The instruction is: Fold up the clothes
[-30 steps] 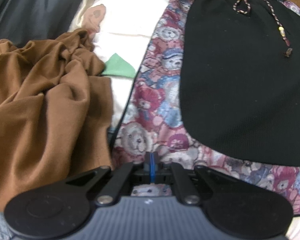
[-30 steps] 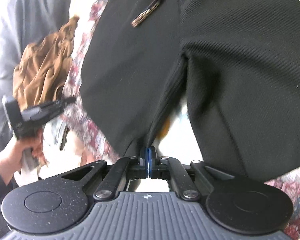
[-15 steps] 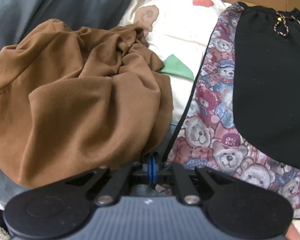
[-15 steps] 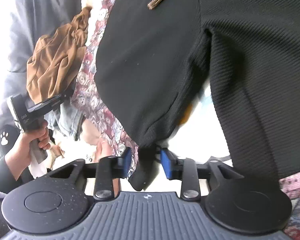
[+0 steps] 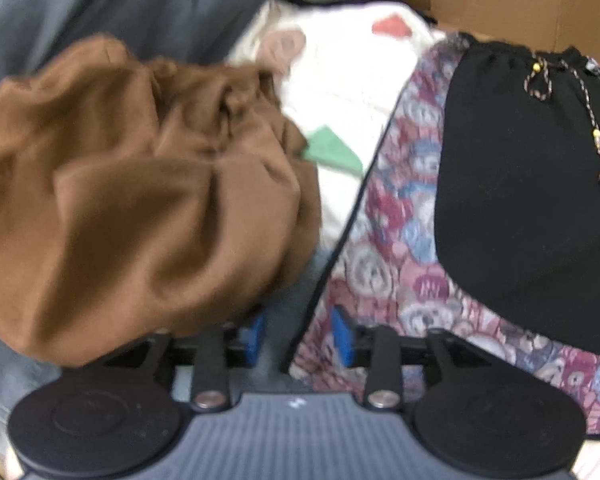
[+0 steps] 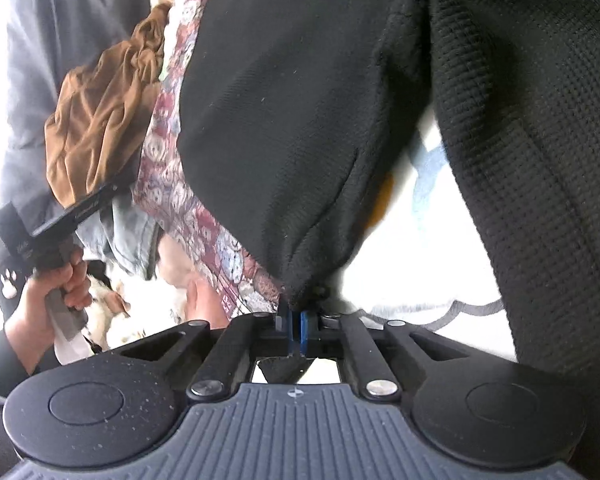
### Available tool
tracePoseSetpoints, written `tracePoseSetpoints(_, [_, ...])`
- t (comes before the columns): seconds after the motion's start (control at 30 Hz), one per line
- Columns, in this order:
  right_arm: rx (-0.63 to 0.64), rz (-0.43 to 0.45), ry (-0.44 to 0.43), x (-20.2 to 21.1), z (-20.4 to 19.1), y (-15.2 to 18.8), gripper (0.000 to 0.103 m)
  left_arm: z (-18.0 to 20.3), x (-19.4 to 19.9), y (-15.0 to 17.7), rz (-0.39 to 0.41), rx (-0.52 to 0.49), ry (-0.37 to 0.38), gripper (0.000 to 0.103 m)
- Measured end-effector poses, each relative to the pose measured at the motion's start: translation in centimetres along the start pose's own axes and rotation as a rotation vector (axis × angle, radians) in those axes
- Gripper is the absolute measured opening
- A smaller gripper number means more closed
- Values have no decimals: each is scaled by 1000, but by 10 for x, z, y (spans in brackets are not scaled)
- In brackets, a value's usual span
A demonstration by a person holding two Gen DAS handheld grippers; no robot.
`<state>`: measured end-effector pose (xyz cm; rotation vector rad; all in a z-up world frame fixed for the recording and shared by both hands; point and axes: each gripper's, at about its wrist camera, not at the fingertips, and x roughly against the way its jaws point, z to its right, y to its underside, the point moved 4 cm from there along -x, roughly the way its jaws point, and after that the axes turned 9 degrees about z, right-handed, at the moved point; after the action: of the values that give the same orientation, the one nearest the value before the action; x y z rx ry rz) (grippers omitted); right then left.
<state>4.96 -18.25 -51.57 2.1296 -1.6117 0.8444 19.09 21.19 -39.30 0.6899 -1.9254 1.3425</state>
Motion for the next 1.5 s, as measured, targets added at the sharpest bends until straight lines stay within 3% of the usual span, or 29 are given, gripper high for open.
tracePoseSetpoints(0.13, [-26,-26,-11,-1,-1,4,0,-2,-11,9,-33,-10,1,43])
tracePoseSetpoints(0.17, [-30,-31,-13,0,-1,5,0,-3,-11,10,-34,-9,5,35])
tracePoseSetpoints(0.2, [-34,-36,-15,-1,-1,7,0,-4,-12,11,-41,-6,3,14])
tracePoseSetpoints(0.3, [-40,-49,-19,-1,-1,10,0,-9,-9,14,-36,-3,-7,9])
tracePoseSetpoints(0.47, [-34,-73,-22,-5,-2,15,0,-8,-7,16,-40,-44,-38,8])
tracePoseSetpoints(0.63, [12,-97,-4,-5,-5,16,2,-2,-8,14,-66,-90,-82,17])
tracePoseSetpoints(0.8, [61,-122,-18,9,-10,13,6,0,9,-2,-19,-74,-110,19])
tracePoseSetpoints(0.93, [94,-66,-8,33,-7,1,6,2,15,-23,38,-37,-111,19])
tracePoseSetpoints(1.03, [109,-2,11,53,-4,-12,16,8,14,-36,63,-17,-86,20])
tracePoseSetpoints(1.5, [149,233,77,118,5,-57,16,45,-1,-84,128,-62,-27,21])
